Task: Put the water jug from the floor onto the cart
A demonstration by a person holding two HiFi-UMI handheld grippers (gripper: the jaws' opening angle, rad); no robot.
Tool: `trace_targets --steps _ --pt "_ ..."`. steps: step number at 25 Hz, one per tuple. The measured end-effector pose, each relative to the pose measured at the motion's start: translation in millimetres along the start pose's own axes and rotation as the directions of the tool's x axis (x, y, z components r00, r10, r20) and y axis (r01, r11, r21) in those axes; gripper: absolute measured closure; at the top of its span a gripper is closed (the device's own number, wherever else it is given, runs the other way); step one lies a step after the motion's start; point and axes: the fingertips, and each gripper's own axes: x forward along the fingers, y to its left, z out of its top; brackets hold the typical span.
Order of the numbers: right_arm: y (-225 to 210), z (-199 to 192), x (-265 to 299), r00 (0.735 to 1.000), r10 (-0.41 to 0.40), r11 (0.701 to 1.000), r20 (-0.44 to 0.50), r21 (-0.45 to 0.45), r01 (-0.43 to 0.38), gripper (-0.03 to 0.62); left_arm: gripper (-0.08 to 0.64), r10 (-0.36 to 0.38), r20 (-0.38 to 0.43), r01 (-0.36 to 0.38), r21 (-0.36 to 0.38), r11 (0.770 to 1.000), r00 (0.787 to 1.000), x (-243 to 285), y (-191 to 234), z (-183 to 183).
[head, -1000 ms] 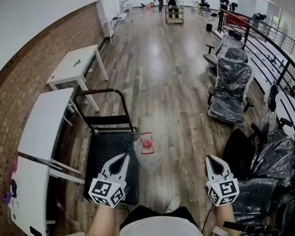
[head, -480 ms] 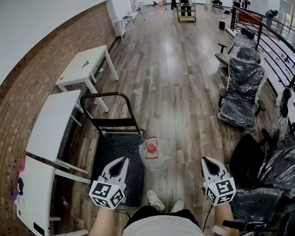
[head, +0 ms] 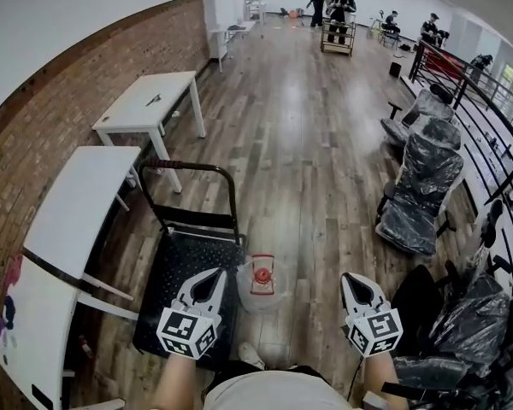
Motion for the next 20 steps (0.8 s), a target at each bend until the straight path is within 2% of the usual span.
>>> trace_targets --steps 3,6,9,12,16,20 --pt "7.9 9.0 32.0 1.0 0.006 0.999 -0.012 0.042 -0.006 0.588 0.558 0.026 0.02 -0.026 -0.034 0.999 0.999 -1.9 33.6 -3.3" --pt "19.3 11.6 59.8 0.999 0.015 1.0 -0.036 0.02 -0.015 0.588 0.558 0.073 0.025 -0.072 -0.059 0.996 0.997 -13.7 69.1 -11.4" --pt "35.9 13.2 99.1 0.993 0.08 0.996 -0.081 -0.043 -0.084 0.588 0.558 0.155 0.027 -0.152 -0.092 0.984 0.988 -31.7 101.2 -23.0" --pt "54.4 -2.5 131.4 0.978 0.172 0.982 -0.122 -0.055 -0.18 0.588 0.558 0.233 -0.033 -0.235 -0.112 0.966 0.972 -49.2 117.1 -56.0" --pt "72.0 -39.9 176.8 0.932 0.311 0.944 -0.186 -0.05 -0.325 0.586 0.558 0.328 -0.089 -0.338 -0.165 0.926 0.941 -62.0 129.5 -89.9" --pt "88.8 -97.8 217.2 0.854 0.423 0.886 -0.303 -0.058 -0.46 0.56 0.558 0.417 -0.148 -0.441 -0.209 0.873 0.897 -69.4 134.3 -120.8"
